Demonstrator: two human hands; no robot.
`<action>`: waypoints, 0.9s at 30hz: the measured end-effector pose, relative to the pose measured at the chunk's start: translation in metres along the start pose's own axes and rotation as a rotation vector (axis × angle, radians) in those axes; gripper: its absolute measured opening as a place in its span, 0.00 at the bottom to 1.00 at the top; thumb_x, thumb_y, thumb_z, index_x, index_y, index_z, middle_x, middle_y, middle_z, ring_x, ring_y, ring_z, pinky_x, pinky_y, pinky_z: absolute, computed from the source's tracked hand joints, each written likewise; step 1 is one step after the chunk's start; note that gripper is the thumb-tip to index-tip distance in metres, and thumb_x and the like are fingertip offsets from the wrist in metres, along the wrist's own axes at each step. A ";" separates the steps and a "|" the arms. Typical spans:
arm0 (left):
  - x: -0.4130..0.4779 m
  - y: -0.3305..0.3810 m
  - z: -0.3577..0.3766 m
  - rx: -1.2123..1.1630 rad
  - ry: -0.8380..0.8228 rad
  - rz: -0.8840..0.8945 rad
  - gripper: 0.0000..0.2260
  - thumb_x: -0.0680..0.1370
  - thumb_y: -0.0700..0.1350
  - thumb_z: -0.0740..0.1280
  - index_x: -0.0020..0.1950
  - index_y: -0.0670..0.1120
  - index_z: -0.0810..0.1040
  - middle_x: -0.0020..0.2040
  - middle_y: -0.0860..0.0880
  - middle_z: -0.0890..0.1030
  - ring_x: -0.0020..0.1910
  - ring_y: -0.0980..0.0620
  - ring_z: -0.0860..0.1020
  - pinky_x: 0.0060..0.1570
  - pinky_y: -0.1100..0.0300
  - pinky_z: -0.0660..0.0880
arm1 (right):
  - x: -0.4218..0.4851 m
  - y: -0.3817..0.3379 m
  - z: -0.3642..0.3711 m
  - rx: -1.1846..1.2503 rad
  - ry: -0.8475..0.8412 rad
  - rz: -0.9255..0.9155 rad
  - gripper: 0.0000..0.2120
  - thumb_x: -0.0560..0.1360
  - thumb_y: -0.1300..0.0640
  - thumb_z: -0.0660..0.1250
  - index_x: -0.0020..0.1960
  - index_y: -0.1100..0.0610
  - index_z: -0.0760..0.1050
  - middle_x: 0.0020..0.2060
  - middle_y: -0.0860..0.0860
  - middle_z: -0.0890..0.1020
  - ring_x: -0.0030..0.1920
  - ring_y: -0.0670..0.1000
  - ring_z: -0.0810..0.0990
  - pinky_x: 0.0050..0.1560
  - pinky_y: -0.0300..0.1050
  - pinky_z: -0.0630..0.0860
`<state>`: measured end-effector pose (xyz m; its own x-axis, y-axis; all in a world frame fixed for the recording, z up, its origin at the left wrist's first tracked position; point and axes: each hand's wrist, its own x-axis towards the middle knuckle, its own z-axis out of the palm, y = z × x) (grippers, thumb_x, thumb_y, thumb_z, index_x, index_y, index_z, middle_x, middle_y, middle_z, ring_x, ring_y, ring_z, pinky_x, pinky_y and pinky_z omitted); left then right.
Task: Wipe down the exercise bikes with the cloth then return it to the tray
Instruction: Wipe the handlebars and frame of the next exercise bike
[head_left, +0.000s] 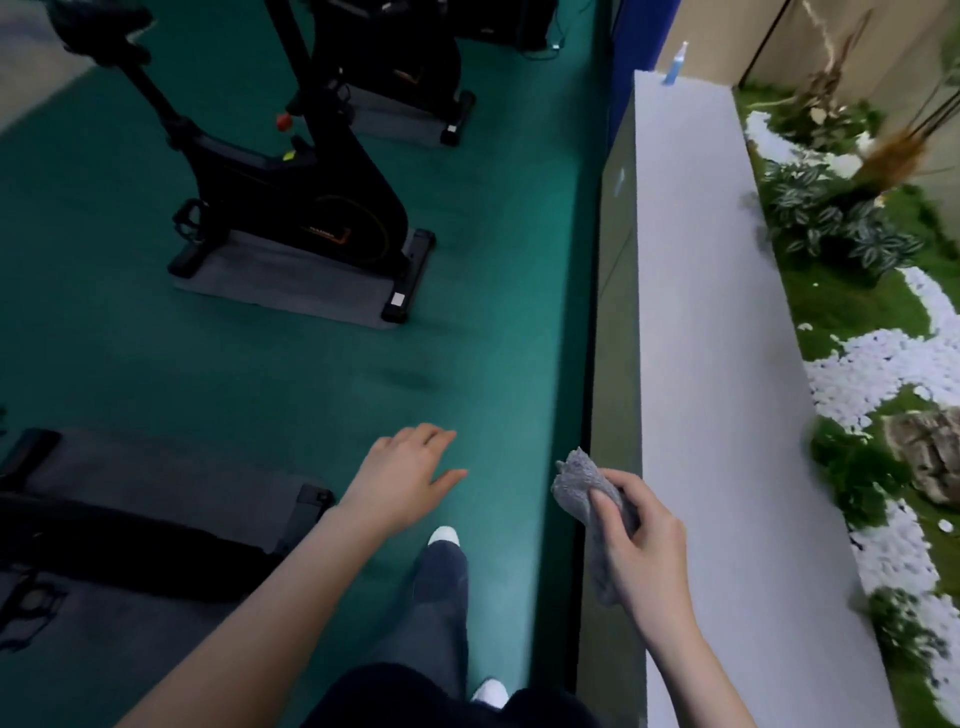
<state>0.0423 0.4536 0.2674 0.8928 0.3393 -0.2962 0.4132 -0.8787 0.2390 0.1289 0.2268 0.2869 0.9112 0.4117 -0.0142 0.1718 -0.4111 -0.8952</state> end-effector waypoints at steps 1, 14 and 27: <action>0.014 -0.007 -0.005 -0.007 0.001 -0.009 0.26 0.80 0.59 0.55 0.75 0.49 0.61 0.71 0.52 0.66 0.70 0.51 0.65 0.67 0.54 0.63 | 0.014 -0.003 0.007 -0.010 -0.007 -0.004 0.16 0.76 0.64 0.66 0.45 0.41 0.77 0.38 0.35 0.82 0.39 0.37 0.79 0.40 0.25 0.69; 0.131 -0.127 -0.085 -0.079 0.072 -0.229 0.26 0.80 0.59 0.54 0.75 0.49 0.61 0.71 0.50 0.67 0.68 0.48 0.67 0.65 0.51 0.65 | 0.191 -0.080 0.103 -0.033 -0.129 -0.161 0.08 0.76 0.64 0.67 0.50 0.53 0.79 0.43 0.40 0.82 0.45 0.32 0.78 0.45 0.22 0.69; 0.173 -0.201 -0.115 -0.213 0.206 -0.642 0.26 0.80 0.60 0.55 0.74 0.49 0.62 0.70 0.50 0.68 0.67 0.48 0.68 0.64 0.51 0.66 | 0.368 -0.137 0.216 -0.013 -0.411 -0.341 0.09 0.75 0.63 0.67 0.46 0.50 0.78 0.37 0.35 0.79 0.38 0.30 0.76 0.41 0.22 0.67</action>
<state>0.1347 0.7279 0.2748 0.4678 0.8437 -0.2635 0.8770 -0.4059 0.2573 0.3596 0.6104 0.3077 0.5818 0.8071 0.1011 0.4397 -0.2076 -0.8738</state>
